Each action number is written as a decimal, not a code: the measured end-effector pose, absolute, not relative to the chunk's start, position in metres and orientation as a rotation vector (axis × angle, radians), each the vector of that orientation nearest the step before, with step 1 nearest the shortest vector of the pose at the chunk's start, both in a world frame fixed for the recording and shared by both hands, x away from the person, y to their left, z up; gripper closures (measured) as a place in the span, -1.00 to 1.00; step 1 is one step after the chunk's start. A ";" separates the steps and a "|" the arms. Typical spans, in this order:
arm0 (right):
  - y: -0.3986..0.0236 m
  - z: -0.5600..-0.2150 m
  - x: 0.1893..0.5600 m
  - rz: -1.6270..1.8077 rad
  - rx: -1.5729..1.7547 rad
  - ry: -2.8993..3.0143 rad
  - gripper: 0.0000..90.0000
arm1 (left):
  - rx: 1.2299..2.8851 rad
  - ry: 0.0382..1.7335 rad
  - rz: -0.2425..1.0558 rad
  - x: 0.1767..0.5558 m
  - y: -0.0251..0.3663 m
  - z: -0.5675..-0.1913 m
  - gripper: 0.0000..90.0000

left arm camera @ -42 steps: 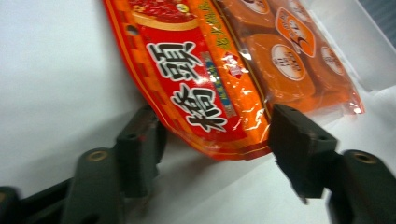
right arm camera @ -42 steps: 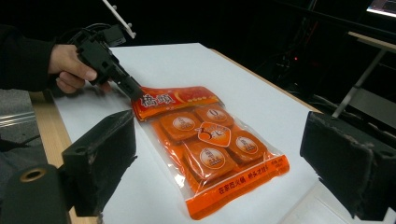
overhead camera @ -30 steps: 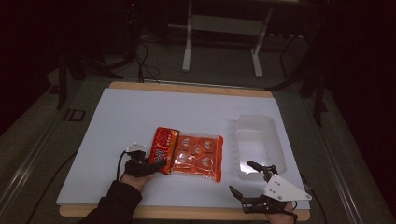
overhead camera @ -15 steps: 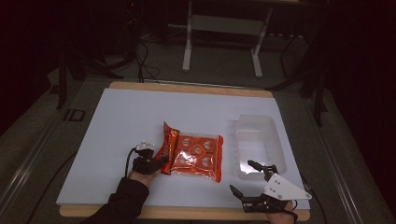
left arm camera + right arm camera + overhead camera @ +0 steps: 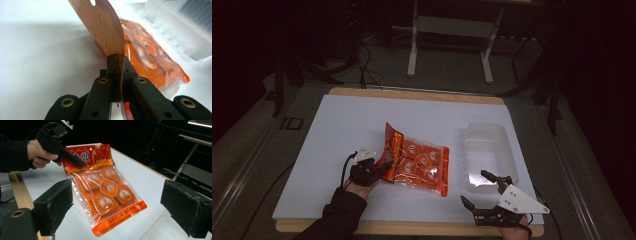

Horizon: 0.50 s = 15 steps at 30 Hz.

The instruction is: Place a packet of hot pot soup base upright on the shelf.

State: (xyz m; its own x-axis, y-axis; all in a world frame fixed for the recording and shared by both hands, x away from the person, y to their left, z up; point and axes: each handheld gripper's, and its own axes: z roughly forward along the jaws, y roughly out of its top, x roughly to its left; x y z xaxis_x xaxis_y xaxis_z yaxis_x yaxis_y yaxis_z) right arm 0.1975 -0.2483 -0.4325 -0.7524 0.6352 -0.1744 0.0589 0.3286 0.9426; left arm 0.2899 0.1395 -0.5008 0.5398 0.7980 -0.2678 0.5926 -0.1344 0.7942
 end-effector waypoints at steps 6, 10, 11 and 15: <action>-0.249 -0.432 0.198 1.441 0.624 2.050 -0.77 | 1.807 1.088 0.295 0.285 0.137 -0.479 0.99; -0.250 -0.431 0.198 1.435 0.642 2.033 -0.77 | 1.800 1.068 0.299 0.285 0.135 -0.471 0.99; -0.251 -0.431 0.198 1.434 0.650 2.030 -0.77 | 1.797 1.054 0.302 0.285 0.133 -0.465 0.99; -0.253 -0.432 0.200 1.434 0.676 2.011 -0.77 | 1.786 1.032 0.298 0.286 0.130 -0.455 0.99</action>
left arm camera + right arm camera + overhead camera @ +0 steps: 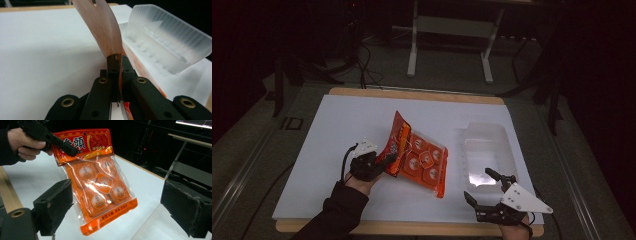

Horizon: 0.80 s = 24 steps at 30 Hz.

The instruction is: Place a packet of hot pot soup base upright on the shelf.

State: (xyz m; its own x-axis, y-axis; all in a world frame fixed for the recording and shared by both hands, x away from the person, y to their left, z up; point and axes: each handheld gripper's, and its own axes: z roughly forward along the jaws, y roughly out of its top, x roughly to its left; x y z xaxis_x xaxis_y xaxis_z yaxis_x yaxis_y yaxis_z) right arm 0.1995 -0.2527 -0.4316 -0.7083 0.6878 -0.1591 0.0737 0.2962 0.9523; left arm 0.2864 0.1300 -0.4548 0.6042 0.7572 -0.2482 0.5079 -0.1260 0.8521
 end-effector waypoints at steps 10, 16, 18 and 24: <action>-0.259 -0.428 0.198 1.482 0.700 1.949 -0.77 | 1.777 0.958 0.299 0.289 0.110 -0.429 1.00; -0.261 -0.426 0.198 1.477 0.709 1.924 -0.77 | 1.779 0.899 0.314 0.291 0.096 -0.415 1.00; -0.261 -0.426 0.198 1.481 0.707 1.929 -0.77 | 1.774 0.883 0.307 0.292 0.093 -0.410 1.00; -0.263 -0.425 0.199 1.490 0.734 1.914 -0.77 | 1.784 0.796 0.316 0.292 0.088 -0.393 1.00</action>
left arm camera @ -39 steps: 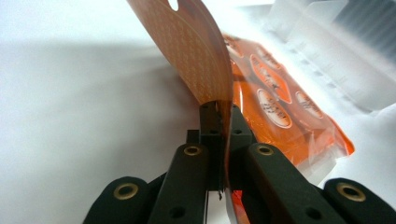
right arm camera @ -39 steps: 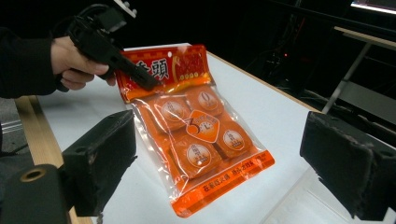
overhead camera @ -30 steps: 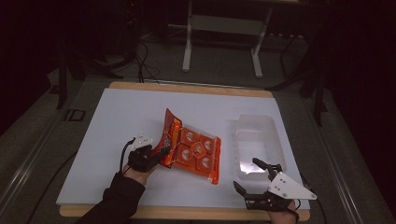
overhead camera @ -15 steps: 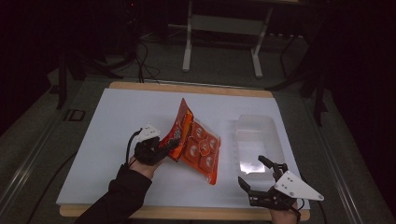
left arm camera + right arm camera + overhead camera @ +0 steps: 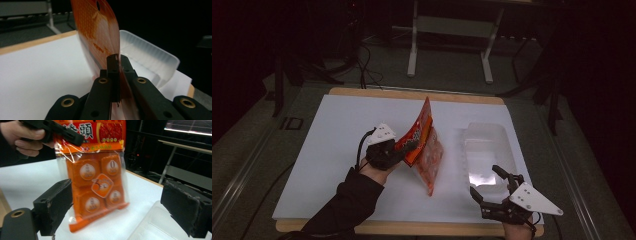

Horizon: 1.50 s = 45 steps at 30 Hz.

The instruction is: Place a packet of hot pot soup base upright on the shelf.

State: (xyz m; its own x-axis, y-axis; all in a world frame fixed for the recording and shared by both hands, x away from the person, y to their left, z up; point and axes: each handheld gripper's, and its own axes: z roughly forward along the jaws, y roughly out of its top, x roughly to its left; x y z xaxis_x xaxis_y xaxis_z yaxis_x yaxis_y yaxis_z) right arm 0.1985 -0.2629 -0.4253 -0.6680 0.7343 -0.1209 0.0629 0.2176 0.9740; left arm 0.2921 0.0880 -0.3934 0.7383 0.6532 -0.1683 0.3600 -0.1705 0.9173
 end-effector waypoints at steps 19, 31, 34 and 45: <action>-0.277 -0.399 0.207 1.630 0.759 1.970 -0.77 | 1.901 0.427 0.249 0.286 0.121 -0.334 0.99; -0.281 -0.383 0.214 1.704 0.666 2.040 -0.62 | 1.942 0.257 0.246 0.275 0.109 -0.329 0.99; -0.283 -0.378 0.222 1.719 0.614 2.077 -0.42 | 1.955 0.186 0.244 0.270 0.104 -0.326 0.99; -0.275 -0.358 0.248 1.715 0.485 2.205 -0.29 | 1.924 0.098 0.183 0.265 0.102 -0.321 0.99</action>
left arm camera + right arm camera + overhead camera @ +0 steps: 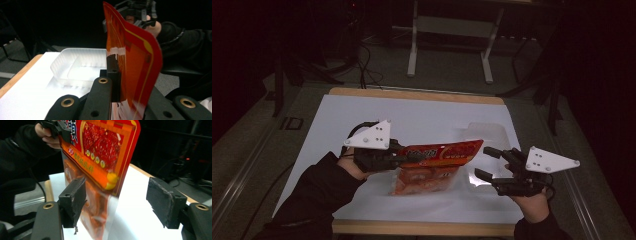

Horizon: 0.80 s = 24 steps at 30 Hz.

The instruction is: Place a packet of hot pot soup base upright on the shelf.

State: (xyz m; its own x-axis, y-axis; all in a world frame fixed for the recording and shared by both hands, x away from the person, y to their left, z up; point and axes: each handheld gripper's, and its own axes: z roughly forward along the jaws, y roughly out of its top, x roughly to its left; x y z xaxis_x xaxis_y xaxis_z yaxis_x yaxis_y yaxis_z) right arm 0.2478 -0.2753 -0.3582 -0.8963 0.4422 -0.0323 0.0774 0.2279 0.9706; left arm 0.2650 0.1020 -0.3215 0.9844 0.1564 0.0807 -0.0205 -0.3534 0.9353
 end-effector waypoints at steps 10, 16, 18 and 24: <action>-0.250 -0.348 0.267 1.740 0.380 2.345 -0.21 | 1.931 0.068 0.167 0.263 0.098 -0.321 0.99; -0.237 -0.350 0.272 1.740 0.311 2.414 0.10 | 1.918 0.082 0.157 0.264 0.096 -0.322 0.99; -0.234 -0.351 0.273 1.719 0.293 2.431 0.18 | 1.911 0.087 0.158 0.265 0.096 -0.322 0.99; -0.232 -0.352 0.275 1.755 0.268 2.449 0.42 | 1.900 0.086 0.164 0.265 0.092 -0.321 0.99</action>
State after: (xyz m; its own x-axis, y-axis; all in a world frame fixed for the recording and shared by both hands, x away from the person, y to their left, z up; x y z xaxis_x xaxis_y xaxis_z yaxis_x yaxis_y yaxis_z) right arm 0.2754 -0.2323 -0.3523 -0.9776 0.2102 0.0085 0.0756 0.3134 0.9466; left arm 0.2649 0.0920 -0.3207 0.9875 0.1406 0.0717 -0.0217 -0.3290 0.9441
